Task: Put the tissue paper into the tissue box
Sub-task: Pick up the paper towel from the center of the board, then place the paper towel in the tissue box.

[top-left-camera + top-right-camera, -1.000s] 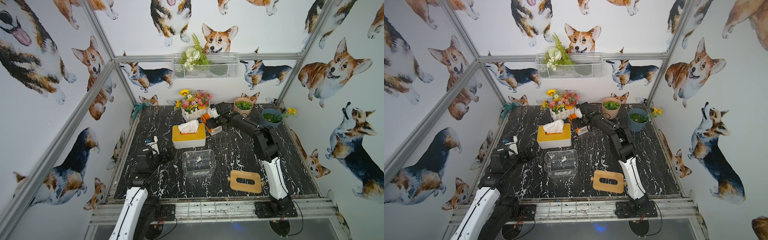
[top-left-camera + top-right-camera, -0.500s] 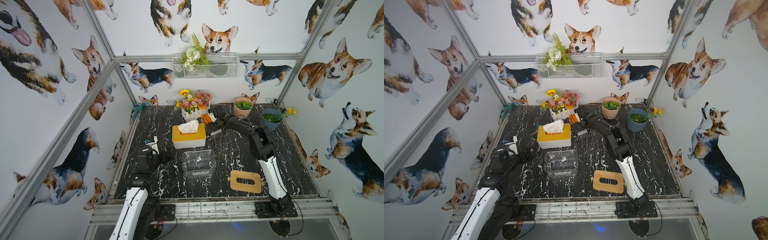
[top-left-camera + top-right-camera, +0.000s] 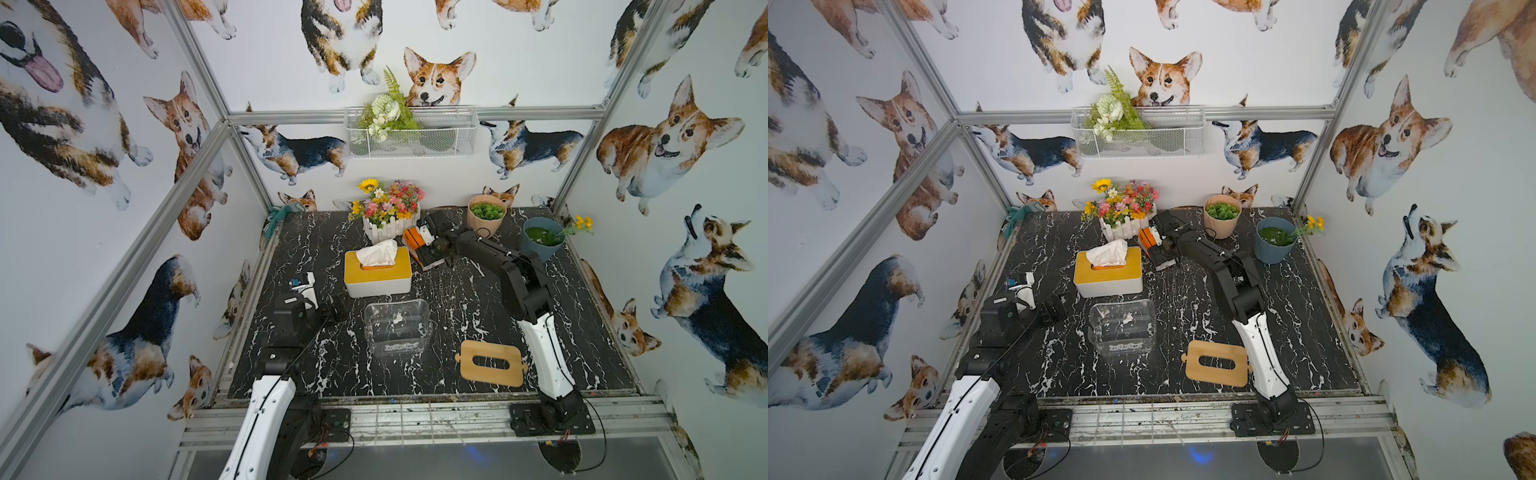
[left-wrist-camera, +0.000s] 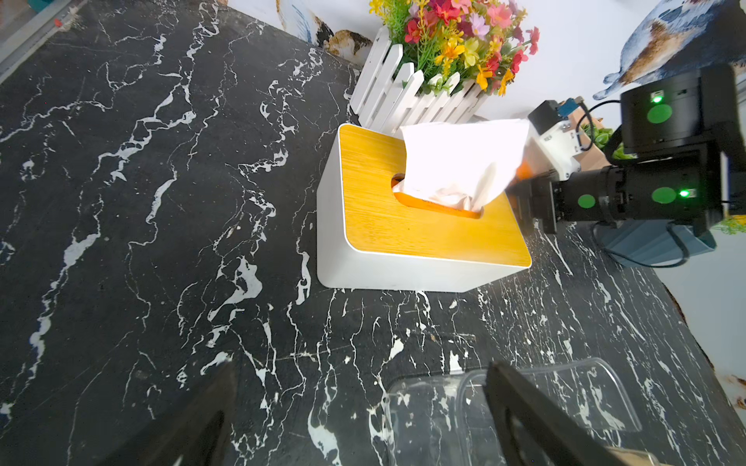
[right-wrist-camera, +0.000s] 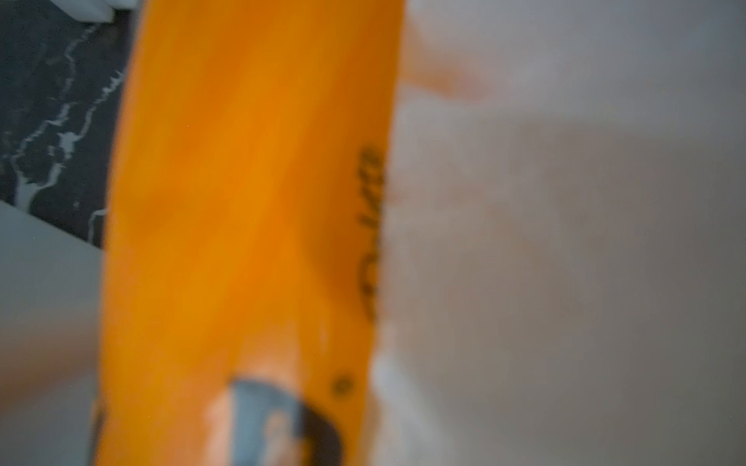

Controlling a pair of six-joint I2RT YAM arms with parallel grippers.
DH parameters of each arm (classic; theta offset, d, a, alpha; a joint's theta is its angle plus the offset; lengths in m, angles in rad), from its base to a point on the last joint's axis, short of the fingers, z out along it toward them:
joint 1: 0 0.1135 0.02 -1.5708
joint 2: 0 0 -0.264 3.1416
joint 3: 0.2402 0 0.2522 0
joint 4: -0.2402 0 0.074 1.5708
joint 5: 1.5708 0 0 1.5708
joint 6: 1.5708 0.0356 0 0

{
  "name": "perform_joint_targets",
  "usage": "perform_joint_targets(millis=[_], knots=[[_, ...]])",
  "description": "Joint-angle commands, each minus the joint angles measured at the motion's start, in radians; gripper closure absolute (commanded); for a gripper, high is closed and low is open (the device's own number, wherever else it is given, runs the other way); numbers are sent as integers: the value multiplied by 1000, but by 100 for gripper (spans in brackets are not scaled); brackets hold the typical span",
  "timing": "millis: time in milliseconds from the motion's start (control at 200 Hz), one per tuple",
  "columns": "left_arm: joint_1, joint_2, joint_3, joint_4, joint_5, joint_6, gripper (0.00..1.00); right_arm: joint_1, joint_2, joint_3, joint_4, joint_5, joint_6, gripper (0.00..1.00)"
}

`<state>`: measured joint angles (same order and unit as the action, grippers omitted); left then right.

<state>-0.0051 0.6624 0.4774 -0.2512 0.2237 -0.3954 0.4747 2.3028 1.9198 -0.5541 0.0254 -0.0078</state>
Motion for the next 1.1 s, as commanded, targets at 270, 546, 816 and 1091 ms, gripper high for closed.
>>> perform_joint_targets(millis=[270,546,816,1091], knots=[[2,-7,4,16,-1,8,0,-2,-408,-339,134,-29,73,28],[2,-9,5,17,1,7,0,27,-749,-516,250,-255,28,32],[1,-6,4,18,1,6,0,232,-880,-647,245,-427,-251,30],[2,-13,3,18,-3,6,0,343,-823,-665,96,-400,-420,30]])
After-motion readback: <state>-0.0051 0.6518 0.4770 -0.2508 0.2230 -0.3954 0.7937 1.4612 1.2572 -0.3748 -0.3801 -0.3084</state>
